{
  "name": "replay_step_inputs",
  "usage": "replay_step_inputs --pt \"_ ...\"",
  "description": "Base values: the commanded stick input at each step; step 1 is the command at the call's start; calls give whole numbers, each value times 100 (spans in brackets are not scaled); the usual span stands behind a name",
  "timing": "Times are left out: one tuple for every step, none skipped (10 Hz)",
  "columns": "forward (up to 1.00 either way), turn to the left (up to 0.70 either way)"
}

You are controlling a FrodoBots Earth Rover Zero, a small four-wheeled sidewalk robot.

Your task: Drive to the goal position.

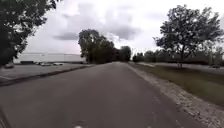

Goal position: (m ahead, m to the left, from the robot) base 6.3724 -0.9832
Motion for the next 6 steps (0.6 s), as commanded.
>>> replay_step_inputs --pt "100 1" --pt "100 1" --pt "100 1" --pt "100 1" --pt "100 -1" --pt "100 -5"
